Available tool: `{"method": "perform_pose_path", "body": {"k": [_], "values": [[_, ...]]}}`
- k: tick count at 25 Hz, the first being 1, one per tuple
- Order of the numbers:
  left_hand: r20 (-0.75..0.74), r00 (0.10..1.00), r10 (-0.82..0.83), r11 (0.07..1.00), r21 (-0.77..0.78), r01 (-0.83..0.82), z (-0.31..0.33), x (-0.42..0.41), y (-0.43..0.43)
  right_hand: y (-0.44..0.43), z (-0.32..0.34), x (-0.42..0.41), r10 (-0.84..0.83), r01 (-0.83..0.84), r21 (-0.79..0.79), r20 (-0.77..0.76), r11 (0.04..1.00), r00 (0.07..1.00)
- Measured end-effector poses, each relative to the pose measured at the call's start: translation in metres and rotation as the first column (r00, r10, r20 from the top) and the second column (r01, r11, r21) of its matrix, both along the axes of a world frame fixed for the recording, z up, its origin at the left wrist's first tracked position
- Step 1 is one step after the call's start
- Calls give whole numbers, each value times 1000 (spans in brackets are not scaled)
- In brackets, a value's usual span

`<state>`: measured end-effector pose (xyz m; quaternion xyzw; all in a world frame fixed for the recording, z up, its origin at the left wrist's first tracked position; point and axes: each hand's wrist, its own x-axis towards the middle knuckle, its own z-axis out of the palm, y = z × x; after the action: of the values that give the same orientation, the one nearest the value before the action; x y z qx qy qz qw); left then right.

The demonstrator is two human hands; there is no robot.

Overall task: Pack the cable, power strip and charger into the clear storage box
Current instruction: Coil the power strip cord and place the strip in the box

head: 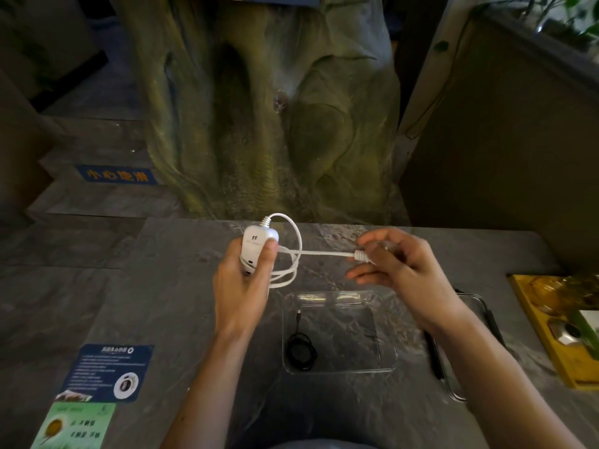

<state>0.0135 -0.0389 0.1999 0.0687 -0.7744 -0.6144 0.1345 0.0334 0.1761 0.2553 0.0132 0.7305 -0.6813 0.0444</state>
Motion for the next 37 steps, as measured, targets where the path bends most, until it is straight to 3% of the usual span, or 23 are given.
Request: {"method": "perform_pose_path", "body": {"k": [4,7,10,13,16,19,22,31,37], "values": [[57,991,117,988,99,-123,-12,-13,-12,-5,-5,9,155,-137,204,-73,969,985],[113,986,124,959,240,-148,-18,-21,-16,-9,-3,17,284,-215,423,-107,880,953],[161,978,131,955,245,-168,-28,-23,-16,-12,5,20,416,-278,590,-110,758,903],[90,992,83,995,-64,-78,-33,-20,-20,-19,17,23,568,-340,694,-121,635,814],[112,979,-169,926,-322,197,-28,-19,-22,-25,33,21,652,-372,717,-150,589,743],[158,870,-467,815,-307,492,-18,-16,-15,-30,47,10,658,-395,668,-191,631,728],[95,777,-622,715,-335,613,-6,-9,-2,-31,58,-4,620,-415,557,-246,719,745],[5,671,-741,658,-190,728,13,8,10,-22,55,-39,407,-395,102,-288,913,867],[-52,661,-749,662,-122,740,21,15,16,-14,42,-46,253,-269,-124,-128,955,959]]}}
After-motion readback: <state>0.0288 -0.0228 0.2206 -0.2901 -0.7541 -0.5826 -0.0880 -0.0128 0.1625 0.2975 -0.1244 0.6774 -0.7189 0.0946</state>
